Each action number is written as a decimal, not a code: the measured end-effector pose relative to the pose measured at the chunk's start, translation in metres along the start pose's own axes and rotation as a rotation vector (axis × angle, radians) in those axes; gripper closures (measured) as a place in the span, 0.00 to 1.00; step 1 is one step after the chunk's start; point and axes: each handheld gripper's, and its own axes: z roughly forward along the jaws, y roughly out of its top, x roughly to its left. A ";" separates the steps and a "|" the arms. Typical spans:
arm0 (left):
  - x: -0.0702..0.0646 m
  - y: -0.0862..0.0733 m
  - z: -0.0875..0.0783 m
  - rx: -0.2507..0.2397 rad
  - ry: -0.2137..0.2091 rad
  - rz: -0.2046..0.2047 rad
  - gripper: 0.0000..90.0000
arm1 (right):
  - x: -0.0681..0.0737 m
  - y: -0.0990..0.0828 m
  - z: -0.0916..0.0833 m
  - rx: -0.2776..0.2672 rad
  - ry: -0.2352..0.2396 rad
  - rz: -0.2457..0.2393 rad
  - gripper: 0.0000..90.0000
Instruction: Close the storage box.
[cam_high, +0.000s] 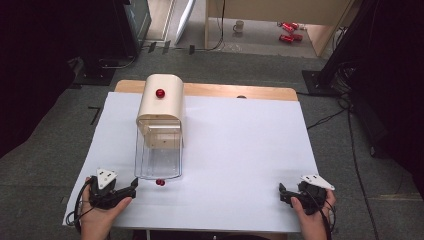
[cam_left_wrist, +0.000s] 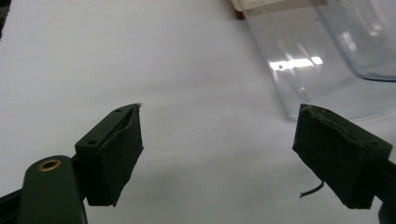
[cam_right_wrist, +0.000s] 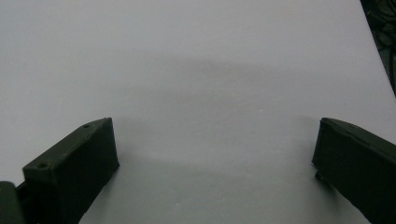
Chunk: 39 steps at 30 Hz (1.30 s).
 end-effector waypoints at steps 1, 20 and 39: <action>-0.003 -0.001 -0.001 -0.001 0.000 0.002 0.17 | 0.000 0.000 0.000 0.000 0.000 0.000 0.00; -0.051 -0.004 -0.018 -0.019 -0.094 0.037 0.45 | 0.000 0.000 0.000 0.002 0.000 0.002 0.00; -0.083 0.002 -0.023 -0.081 -0.123 0.021 0.63 | 0.000 0.000 0.000 0.003 -0.001 0.002 0.00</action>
